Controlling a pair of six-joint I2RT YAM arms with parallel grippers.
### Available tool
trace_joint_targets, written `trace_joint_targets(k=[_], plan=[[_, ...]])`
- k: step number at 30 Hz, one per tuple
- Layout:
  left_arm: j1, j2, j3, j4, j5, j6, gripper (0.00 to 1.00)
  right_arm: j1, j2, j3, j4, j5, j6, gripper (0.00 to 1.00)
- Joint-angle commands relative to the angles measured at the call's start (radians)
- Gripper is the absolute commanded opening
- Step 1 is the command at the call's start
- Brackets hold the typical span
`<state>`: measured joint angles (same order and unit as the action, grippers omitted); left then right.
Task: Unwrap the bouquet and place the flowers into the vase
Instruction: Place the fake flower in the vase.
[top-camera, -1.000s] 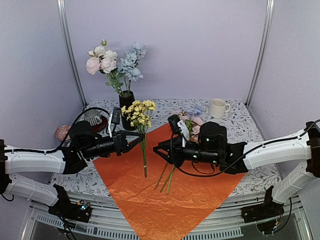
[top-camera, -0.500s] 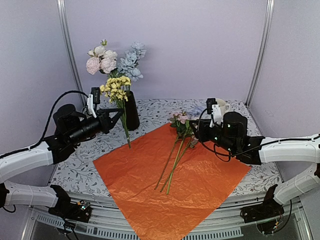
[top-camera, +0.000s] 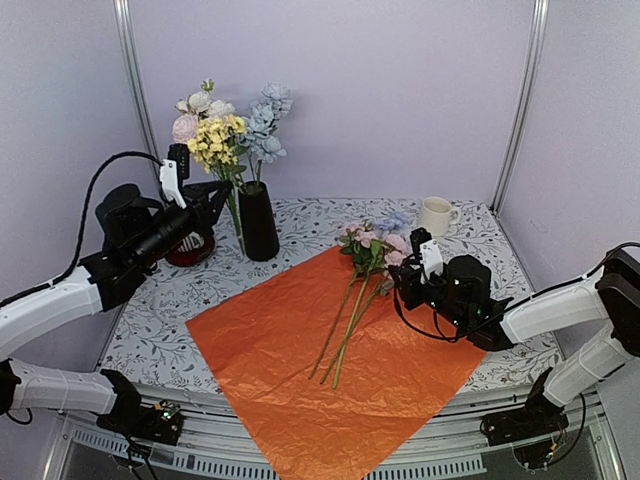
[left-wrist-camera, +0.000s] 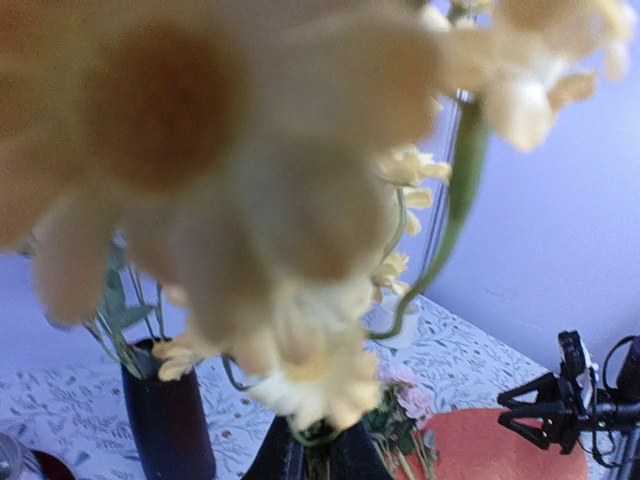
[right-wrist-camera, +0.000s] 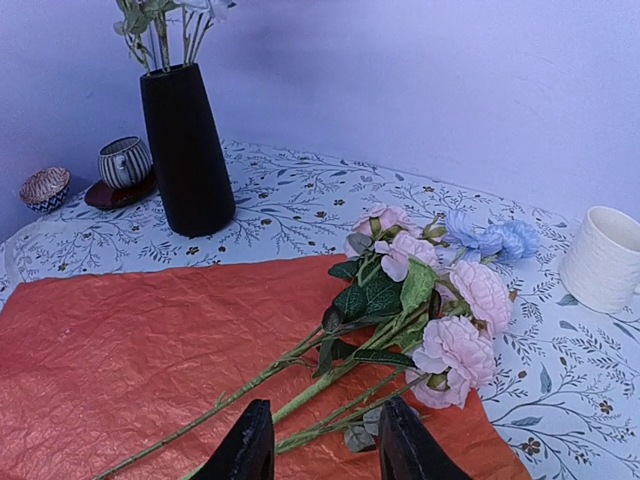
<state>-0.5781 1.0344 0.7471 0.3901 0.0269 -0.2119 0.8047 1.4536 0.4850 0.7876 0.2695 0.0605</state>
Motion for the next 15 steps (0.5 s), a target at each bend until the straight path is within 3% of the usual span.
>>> trace_joint_targets(k=[1,15], plan=[[0.014,0.028,0.095,0.116,-0.115,0.15,0.08,0.001,0.022,0.0,0.124,-0.05,-0.037,0.39],[0.064,0.346,0.3,0.355,-0.155,0.305,0.08,0.001,0.044,0.049,0.081,-0.119,-0.08,0.41]])
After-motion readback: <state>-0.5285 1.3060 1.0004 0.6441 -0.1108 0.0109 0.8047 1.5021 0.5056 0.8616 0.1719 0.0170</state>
